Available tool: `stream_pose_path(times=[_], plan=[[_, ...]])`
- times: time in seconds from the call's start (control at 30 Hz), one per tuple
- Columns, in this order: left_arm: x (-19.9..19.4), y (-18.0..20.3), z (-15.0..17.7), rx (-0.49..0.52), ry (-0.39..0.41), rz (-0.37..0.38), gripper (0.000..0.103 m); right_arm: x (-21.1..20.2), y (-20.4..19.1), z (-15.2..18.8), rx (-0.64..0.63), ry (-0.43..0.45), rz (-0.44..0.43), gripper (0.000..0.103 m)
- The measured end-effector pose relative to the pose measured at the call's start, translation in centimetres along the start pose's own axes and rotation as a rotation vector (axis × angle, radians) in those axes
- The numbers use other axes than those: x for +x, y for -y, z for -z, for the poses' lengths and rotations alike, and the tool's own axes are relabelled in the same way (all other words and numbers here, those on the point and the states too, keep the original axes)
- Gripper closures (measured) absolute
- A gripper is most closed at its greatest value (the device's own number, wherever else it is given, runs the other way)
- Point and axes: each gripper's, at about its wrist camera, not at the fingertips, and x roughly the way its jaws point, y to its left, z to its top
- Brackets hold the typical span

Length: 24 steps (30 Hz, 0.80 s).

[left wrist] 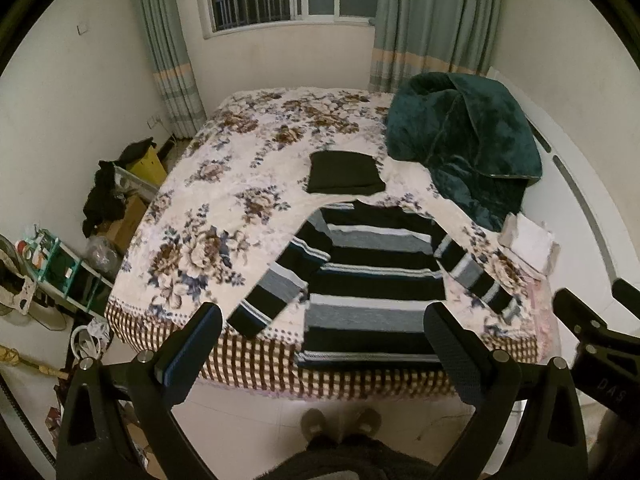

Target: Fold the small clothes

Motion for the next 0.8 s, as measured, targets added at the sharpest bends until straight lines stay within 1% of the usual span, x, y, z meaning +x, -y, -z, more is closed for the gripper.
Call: stream_pose_path(times=[0.1,0.2,0.23,0.27,0.3,0.33,0.4,0.43,0.47,0.5,0.53,0.57,0.63,0.67,0.73,0.77,0.8], plan=[[2.1,-0.5,-0.2,0.025,0.022,-0.036,0.0,2.4,1.1,0.0,0.038,-0.034,0.013,0.0],[6.2,-0.6,-0.3,0.043,0.032,-0.047,0.0,6.2,3.1,0.5,0.094,-0.081,0.051,0.0],[7.8,-0.3,-0.3,0.049,0.022,-0.049,0.0,7.7,3.8,0.7,0.111,-0.089,0.071,0.0],[9.2,0.2,-0.4,0.053,0.011,-0.049,0.0,9.7,5.2,0.9,0.139,-0.106,0.108,0.0],[11.6,0.6,-0.5,0.059,-0.015,-0.056,0.0,11.5,6.5,1.3,0.165,-0.118,0.132,0.0],[13.0,1.0,-0.6,0.061,-0.034,-0.06,0.0,13.3,7.7,1.9,0.189,-0.13,0.149,0.0],[17.0,2.3,-0.7,0.063,-0.081,-0.065,0.0,17.9,11.8,3.3,0.267,-0.181,0.195,0.0],[18.7,3.1,-0.8,0.067,-0.099,-0.079,0.0,19.7,13.5,4.2,0.298,-0.197,0.207,0.0],[19.9,3.9,-1.0,0.072,-0.113,-0.092,0.0,22.6,16.3,5.2,0.35,-0.233,0.238,0.0],[22.1,4.8,-0.9,0.075,-0.14,-0.108,0.0,25.1,18.6,6.3,0.397,-0.262,0.255,0.0],[23.2,5.6,-1.0,0.076,-0.152,-0.118,0.0,27.3,20.1,7.5,0.436,-0.284,0.266,0.0],[25.2,6.5,-0.9,0.076,-0.176,-0.131,0.0,30.5,23.5,9.0,0.509,-0.332,0.277,0.0],[28.6,7.9,-0.8,0.081,-0.222,-0.156,0.0,35.2,28.0,12.7,0.643,-0.387,0.264,0.0],[30.3,8.7,-0.7,0.089,-0.247,-0.174,0.0,38.0,30.9,14.3,0.731,-0.414,0.248,0.0],[34.4,10.5,0.0,0.09,-0.307,-0.2,0.0,41.9,35.1,17.7,0.875,-0.438,0.22,0.0],[36.2,11.2,0.4,0.088,-0.331,-0.206,0.0,45.1,38.1,19.6,0.973,-0.449,0.194,0.003],[38.2,11.8,0.9,0.083,-0.361,-0.219,0.0,47.6,40.0,21.2,1.037,-0.448,0.176,0.005]])
